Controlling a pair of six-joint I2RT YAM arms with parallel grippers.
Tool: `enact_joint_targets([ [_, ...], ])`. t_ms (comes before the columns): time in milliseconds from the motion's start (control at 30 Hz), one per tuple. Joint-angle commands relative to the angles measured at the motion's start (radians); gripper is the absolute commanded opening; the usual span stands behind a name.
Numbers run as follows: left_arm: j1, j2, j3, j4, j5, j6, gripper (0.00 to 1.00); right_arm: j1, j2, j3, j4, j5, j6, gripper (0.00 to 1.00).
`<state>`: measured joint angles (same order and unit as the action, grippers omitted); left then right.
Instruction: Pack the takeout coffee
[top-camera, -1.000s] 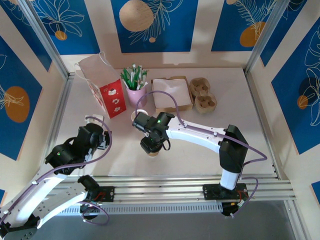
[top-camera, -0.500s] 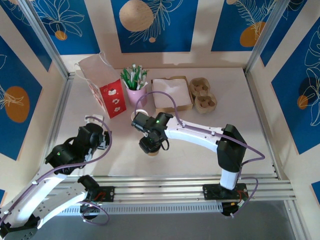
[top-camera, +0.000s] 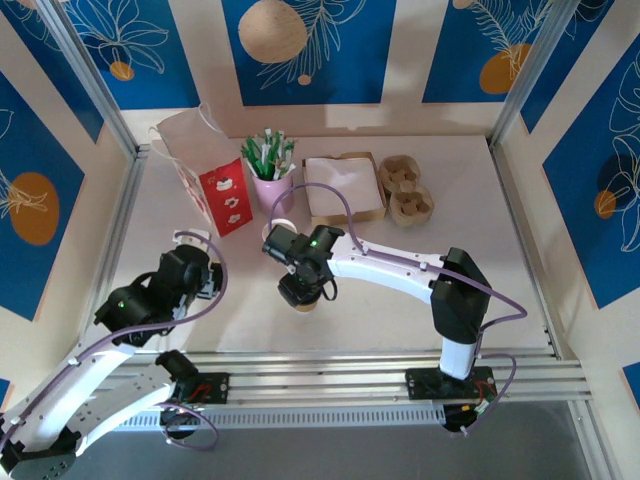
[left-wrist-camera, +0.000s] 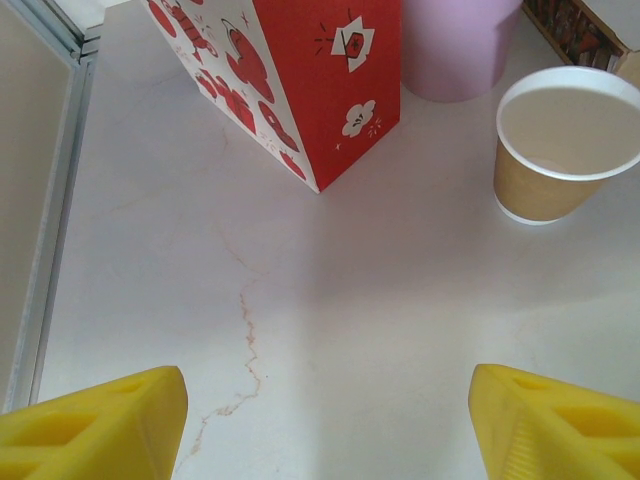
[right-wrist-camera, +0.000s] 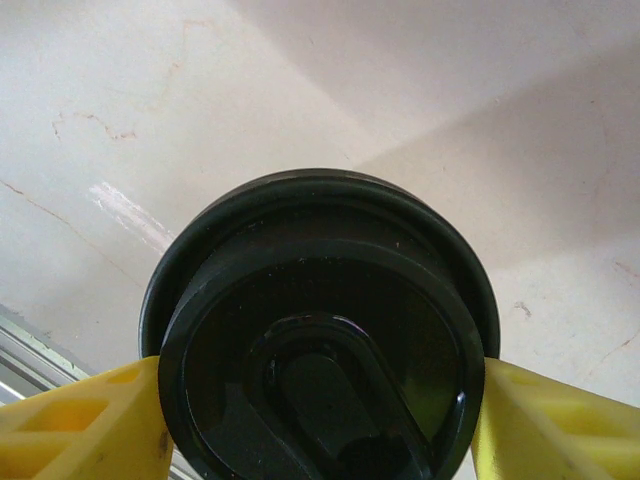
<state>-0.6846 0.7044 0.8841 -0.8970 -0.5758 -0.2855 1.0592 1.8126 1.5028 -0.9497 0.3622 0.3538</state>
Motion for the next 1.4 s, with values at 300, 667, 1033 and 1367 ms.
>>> enact_joint_targets([
  [300, 0.013, 0.006, -0.011, 0.019, 0.034, 0.011, 0.74, -0.013, 0.086, -0.169, 0.062, -0.08, 0.066, 0.67],
  [667, 0.016, 0.052, -0.008, 0.022, 0.093, 0.005, 0.75, 0.007, 0.087, -0.223, 0.098, -0.067, 0.097, 0.66],
  [1033, 0.023, 0.07, -0.004, 0.026, 0.14, 0.003, 0.75, -0.047, 0.051, -0.077, 0.036, -0.071, 0.024, 0.71],
  [1367, 0.026, 0.087, -0.004, 0.03, 0.16, 0.005, 0.75, -0.062, 0.041, 0.015, -0.015, -0.072, -0.009, 0.73],
])
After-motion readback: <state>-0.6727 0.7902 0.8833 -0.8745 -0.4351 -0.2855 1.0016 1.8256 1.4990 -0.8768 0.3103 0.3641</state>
